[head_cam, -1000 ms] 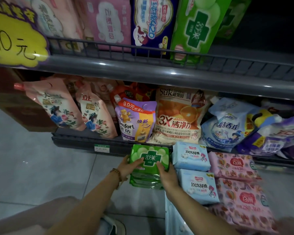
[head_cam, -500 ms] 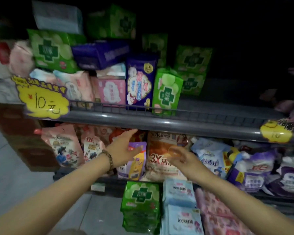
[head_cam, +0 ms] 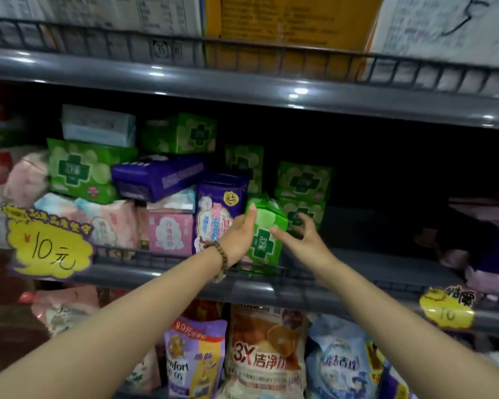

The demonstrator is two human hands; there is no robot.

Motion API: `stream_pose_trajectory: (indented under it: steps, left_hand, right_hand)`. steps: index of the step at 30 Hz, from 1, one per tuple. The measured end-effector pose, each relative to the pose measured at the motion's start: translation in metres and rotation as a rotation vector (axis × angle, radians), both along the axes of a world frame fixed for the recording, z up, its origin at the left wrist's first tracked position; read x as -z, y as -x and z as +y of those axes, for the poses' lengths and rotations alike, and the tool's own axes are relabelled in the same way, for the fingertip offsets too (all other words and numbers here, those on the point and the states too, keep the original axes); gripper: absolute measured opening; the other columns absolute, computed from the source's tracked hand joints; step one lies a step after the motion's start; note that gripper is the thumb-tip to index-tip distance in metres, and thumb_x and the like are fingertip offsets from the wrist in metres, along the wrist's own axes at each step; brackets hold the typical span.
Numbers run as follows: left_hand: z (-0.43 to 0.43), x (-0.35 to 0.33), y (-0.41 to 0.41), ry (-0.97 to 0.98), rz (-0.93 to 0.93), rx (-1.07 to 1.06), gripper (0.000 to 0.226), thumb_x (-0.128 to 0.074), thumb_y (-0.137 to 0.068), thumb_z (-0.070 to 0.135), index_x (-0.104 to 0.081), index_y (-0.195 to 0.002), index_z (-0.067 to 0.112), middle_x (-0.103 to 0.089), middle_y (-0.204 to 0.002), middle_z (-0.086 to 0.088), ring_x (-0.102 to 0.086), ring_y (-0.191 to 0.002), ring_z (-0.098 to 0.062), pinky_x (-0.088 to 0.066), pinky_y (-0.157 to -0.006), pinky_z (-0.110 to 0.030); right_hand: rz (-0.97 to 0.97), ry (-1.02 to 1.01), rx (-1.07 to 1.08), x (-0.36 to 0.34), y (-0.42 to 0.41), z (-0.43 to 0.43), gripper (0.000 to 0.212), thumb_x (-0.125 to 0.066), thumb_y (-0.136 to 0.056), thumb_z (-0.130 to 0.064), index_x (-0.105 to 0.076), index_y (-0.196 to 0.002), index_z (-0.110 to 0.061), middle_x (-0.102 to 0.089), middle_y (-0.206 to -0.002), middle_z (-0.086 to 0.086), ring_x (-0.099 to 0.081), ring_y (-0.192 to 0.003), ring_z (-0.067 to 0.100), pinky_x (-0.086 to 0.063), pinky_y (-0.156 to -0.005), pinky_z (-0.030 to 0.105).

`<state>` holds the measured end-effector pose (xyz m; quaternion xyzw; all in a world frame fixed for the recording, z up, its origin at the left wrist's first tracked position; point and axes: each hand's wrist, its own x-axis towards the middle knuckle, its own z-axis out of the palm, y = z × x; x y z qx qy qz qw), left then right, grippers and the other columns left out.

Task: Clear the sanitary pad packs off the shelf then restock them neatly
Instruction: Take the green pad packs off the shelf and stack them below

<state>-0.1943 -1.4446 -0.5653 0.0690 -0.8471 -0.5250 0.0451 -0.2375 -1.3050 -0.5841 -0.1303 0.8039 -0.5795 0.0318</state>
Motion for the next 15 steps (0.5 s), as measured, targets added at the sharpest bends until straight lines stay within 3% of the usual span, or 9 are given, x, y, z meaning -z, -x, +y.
stream_pose_trajectory:
  steps: [2,5,9,12,15]
  left_hand:
    - [0.005,0.000,0.009,-0.065,-0.015,0.009,0.072,0.001,-0.094,0.058,-0.027,-0.148,0.020,-0.027,-0.154,-0.007,-0.024,-0.142,-0.022,-0.017,-0.115,-0.034]
    - [0.013,-0.003,0.018,-0.145,-0.030,0.068,0.076,0.006,-0.094,0.056,-0.043,-0.142,0.022,-0.037,-0.150,-0.006,-0.030,-0.140,-0.022,-0.021,-0.112,-0.034]
    - [0.026,-0.005,0.027,-0.274,-0.056,0.125,0.074,0.002,-0.096,0.055,-0.040,-0.142,0.014,-0.041,-0.147,-0.006,-0.030,-0.140,-0.020,-0.021,-0.112,-0.032]
    - [0.030,-0.005,0.029,-0.258,-0.064,0.145,0.071,-0.009,-0.096,0.059,-0.030,-0.147,0.014,-0.035,-0.151,-0.006,-0.028,-0.141,-0.021,-0.018,-0.116,-0.035]
    - [0.022,-0.006,0.027,-0.248,-0.011,0.079,0.096,-0.035,-0.072,0.084,-0.033,-0.145,0.021,-0.036,-0.149,0.001,-0.034,-0.135,-0.018,-0.020,-0.115,-0.038]
  right_hand:
    - [-0.049,0.080,0.035,0.004,0.011,-0.009,0.096,-0.071,-0.081,-0.043,-0.011,-0.152,-0.017,-0.044,-0.141,0.004,-0.046,-0.126,0.018,-0.037,-0.098,0.024]
    - [-0.088,0.244,0.220,0.011,0.030,-0.012,0.103,-0.077,-0.074,-0.045,-0.013,-0.149,-0.017,-0.047,-0.138,0.008,-0.050,-0.123,0.023,-0.042,-0.104,0.038]
    - [-0.199,0.382,0.380,0.022,0.053,0.001,0.092,-0.082,-0.068,-0.043,-0.033,-0.139,-0.012,-0.057,-0.126,0.006,-0.058,-0.111,0.026,-0.049,-0.098,0.044]
    - [-0.182,0.450,0.435,0.021,0.058,0.018,0.073,-0.082,-0.069,-0.037,-0.049,-0.129,-0.012,-0.064,-0.115,0.009,-0.064,-0.100,0.025,-0.053,-0.092,0.044]
    - [-0.075,0.551,0.366,0.005,0.050,0.038,0.061,-0.074,-0.079,-0.033,-0.047,-0.131,-0.014,-0.064,-0.116,0.008,-0.064,-0.099,0.021,-0.055,-0.087,0.042]
